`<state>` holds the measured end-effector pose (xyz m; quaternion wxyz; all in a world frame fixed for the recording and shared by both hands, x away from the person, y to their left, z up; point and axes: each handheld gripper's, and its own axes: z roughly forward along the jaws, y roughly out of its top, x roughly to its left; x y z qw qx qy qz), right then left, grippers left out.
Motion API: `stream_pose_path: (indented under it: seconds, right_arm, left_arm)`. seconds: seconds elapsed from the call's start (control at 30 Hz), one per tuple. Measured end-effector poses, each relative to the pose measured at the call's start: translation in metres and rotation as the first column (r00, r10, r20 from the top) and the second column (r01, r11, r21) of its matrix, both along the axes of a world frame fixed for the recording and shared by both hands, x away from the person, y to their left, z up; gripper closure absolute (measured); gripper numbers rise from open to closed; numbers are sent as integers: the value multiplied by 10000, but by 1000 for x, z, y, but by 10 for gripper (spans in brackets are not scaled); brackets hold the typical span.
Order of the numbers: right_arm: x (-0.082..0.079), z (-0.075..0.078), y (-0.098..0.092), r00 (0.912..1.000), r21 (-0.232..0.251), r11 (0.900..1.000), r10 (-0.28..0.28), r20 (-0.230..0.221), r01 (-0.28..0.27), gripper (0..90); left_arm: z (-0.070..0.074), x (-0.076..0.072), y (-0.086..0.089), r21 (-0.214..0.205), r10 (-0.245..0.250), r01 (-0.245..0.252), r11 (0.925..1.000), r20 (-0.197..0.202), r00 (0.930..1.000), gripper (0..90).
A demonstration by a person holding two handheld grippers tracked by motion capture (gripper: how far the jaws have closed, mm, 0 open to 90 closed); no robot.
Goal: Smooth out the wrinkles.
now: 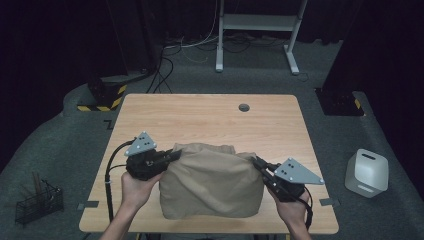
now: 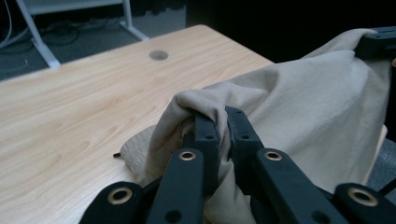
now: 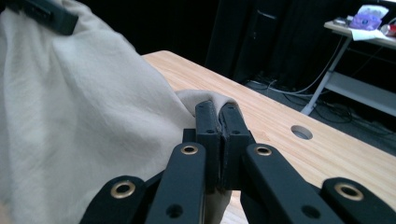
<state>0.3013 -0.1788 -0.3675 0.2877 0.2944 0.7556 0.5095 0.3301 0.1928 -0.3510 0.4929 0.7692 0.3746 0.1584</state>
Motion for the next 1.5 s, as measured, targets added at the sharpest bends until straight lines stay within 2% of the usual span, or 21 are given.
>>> stream_pose_path:
  seconds: [0.07,0.13,0.23,0.47,0.67,0.8,1.0,1.17,1.27,1.5]
  right_arm:
    - [8,-4,2,9999,33,10000,-44,-114,44,884]
    - [13,-8,4,9999,1,10000,-71,-151,71,884]
    - [19,-13,6,9995,171,9998,-92,-296,97,884]
    - [22,-14,7,9996,72,9999,-86,-266,88,884]
    - [35,-14,9,9991,101,9999,-124,-412,128,884]
    - [47,-15,9,9979,150,9997,-199,-621,209,884]
    - [64,-24,11,9922,325,9986,-371,-1189,412,884]
    - [78,-28,11,9876,344,9975,-566,-1467,622,884]
    - [88,-31,13,9841,358,9967,-661,-1647,729,884]
    - [105,-42,20,9781,201,9951,-910,-1874,965,884]
  left_arm:
    - [-8,9,2,-74,123,-124,9999,-147,9998,849]
    - [-13,14,3,-67,215,-215,9997,-58,9998,848]
    - [-18,20,4,-176,328,-330,9993,-158,9993,848]
    - [-20,26,3,56,303,-303,9995,-15,9995,847]
    - [-23,43,2,113,469,-467,9988,-201,9987,846]
    - [-26,55,1,313,591,-583,9978,-281,9979,846]
    - [-35,77,-2,608,725,-694,9957,-503,9961,845]
    - [-42,93,-2,496,825,-786,9957,-803,9934,843]
    - [-48,102,-2,586,943,-888,9943,-996,9906,842]
    - [-57,114,-2,899,1265,-1184,9889,-900,9879,842]
